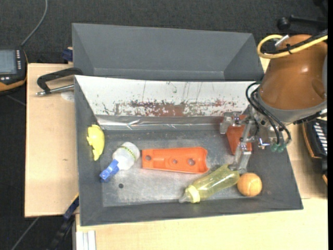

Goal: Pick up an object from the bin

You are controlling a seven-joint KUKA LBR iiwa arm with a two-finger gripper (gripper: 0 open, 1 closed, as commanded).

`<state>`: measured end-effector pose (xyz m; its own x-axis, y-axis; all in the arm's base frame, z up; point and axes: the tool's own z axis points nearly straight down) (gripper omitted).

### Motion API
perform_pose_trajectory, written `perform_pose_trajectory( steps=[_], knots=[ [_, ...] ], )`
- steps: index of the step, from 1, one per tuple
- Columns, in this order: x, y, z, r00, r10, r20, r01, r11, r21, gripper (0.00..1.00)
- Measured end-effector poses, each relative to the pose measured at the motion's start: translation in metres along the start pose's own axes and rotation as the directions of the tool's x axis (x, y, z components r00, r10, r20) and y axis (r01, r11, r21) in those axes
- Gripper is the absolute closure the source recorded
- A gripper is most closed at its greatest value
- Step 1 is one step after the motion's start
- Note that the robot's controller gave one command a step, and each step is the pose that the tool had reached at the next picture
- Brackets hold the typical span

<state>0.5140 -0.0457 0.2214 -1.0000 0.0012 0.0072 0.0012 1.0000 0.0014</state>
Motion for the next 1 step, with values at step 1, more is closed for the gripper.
perform_pose_trajectory(
  steps=[1],
  knots=[
    [-0.0016, 0.0002, -0.0046, 1.000, -0.002, 0.009, 0.002, 1.000, 0.001, 0.00]
  ],
)
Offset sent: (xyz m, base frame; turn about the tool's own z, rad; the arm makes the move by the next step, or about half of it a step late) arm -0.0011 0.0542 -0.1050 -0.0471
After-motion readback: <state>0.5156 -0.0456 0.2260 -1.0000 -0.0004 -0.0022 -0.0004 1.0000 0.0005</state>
